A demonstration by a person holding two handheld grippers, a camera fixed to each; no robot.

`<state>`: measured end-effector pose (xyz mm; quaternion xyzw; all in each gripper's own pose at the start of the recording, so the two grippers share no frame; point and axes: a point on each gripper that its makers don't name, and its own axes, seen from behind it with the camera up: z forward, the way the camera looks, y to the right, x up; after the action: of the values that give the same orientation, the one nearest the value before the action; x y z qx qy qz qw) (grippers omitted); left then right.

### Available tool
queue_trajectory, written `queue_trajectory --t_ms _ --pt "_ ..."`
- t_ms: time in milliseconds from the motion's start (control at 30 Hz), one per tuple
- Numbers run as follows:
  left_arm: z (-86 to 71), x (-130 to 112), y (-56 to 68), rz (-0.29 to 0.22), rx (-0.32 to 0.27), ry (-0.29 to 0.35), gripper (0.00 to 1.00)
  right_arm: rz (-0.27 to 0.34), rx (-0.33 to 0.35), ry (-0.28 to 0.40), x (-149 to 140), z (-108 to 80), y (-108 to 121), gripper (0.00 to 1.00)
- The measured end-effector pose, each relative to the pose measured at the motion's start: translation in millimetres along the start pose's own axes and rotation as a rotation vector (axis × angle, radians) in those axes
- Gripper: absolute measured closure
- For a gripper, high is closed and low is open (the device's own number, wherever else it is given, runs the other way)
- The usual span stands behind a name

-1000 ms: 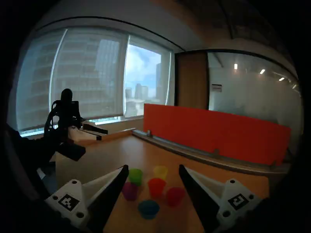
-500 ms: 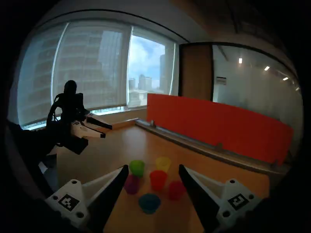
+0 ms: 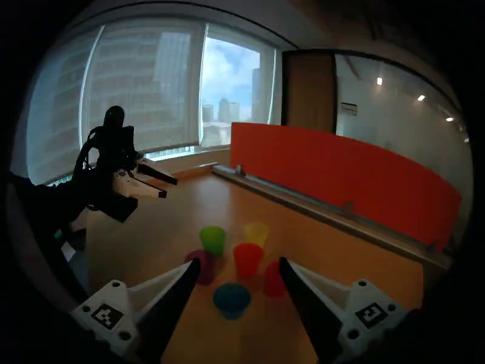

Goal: Pour water

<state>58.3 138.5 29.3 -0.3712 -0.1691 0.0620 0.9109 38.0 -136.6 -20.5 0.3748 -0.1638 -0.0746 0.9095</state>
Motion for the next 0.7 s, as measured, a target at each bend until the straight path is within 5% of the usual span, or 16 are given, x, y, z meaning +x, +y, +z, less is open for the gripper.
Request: queue_trajectory --t_ms 700 --pt "32.1 -54 -4.6 0.031 0.008 -0.112 0.15 -0.031 0.03 -0.129 -65 34.2 -4 0.0"
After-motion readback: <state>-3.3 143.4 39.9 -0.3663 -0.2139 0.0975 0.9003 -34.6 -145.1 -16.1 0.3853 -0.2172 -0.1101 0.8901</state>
